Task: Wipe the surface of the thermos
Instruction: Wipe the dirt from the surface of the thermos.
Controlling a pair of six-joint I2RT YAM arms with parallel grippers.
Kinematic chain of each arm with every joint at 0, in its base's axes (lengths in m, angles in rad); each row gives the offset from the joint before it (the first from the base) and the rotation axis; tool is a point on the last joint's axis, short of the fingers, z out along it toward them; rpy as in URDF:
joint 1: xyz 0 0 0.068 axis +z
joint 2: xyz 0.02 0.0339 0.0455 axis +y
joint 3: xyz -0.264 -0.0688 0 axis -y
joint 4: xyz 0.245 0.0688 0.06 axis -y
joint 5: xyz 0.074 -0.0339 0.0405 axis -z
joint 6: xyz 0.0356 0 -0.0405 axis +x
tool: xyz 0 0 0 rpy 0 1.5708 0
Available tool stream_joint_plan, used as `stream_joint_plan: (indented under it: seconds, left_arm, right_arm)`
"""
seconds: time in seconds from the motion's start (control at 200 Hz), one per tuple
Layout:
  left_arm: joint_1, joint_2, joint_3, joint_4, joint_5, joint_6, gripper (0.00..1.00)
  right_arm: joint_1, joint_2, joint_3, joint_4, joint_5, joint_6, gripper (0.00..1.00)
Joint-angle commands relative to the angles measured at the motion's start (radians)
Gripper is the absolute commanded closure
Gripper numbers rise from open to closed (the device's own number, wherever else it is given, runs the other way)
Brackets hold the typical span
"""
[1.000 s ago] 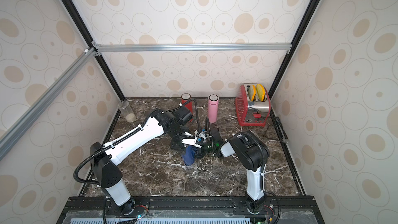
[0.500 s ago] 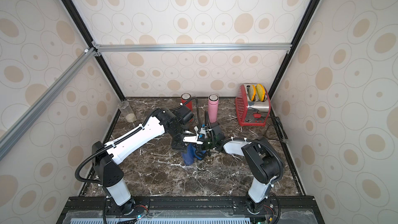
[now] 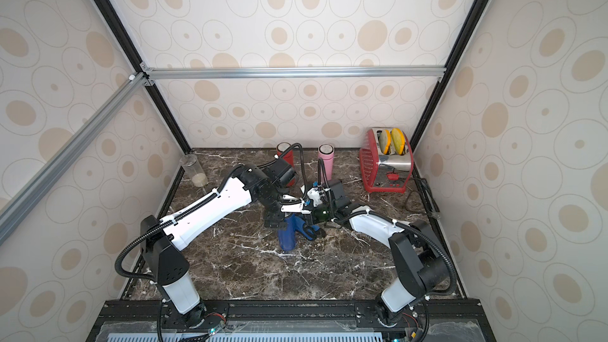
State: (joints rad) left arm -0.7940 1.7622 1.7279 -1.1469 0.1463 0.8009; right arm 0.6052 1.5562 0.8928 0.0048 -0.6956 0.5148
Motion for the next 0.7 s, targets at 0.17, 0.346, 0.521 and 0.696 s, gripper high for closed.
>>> stream_joint_plan:
  seconds: [0.17, 0.346, 0.521, 0.696]
  left_arm:
    - [-0.001, -0.040, -0.017, 0.057, -0.022, 0.010, 0.01]
    - [-0.001, -0.064, -0.031, 0.089, -0.003, -0.005, 0.01]
    - [-0.001, -0.081, -0.036, 0.101, 0.030, -0.018, 0.01]
    - [-0.001, -0.084, -0.035, 0.098, 0.045, -0.023, 0.01]
  right_arm:
    - [-0.021, -0.052, 0.005, -0.070, 0.011, -0.041, 1.00]
    - [-0.024, -0.055, 0.005, -0.080, 0.011, -0.046, 1.00]
    - [-0.025, -0.063, 0.005, -0.084, 0.011, -0.045, 1.00]
    - [-0.028, -0.079, -0.002, -0.096, 0.020, -0.051, 1.00]
